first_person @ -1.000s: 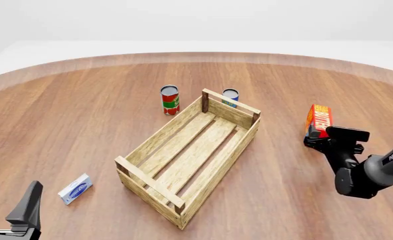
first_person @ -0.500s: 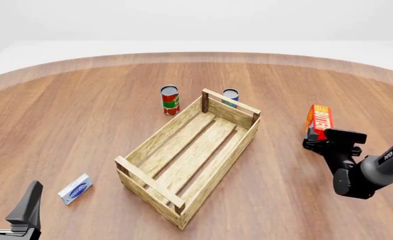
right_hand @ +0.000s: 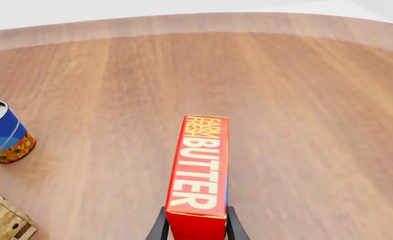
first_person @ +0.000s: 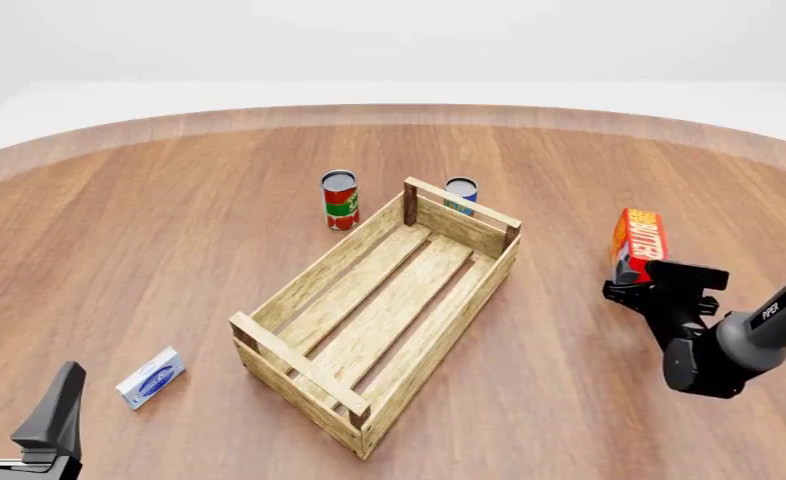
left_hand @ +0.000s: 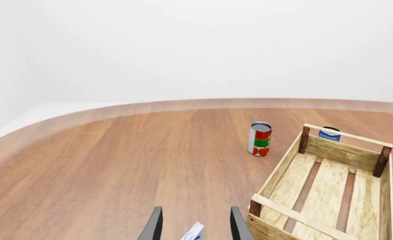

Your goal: Pick up the butter and put it in the tray.

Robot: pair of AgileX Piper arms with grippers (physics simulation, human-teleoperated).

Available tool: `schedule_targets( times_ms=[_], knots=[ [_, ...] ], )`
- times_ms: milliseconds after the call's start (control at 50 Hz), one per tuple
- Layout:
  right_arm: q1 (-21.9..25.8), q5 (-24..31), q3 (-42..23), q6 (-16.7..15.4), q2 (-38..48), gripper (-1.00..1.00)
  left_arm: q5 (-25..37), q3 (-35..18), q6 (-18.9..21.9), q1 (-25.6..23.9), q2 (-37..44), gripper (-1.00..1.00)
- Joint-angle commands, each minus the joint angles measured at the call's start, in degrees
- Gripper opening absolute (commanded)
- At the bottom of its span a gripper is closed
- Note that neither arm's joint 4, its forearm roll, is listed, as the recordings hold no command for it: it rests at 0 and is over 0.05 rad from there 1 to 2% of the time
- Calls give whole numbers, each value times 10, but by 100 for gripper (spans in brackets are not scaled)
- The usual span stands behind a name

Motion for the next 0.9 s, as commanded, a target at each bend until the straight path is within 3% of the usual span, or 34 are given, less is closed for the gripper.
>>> schedule_targets(
  times_ms=[20, 900],
  knots=[
    [0, -1, 3, 11, 1, -100, 0, 0, 0, 0, 0, 100],
    [6, -14, 84, 12, -107, -100, 0, 0, 0, 0, 0, 100]
  ],
)
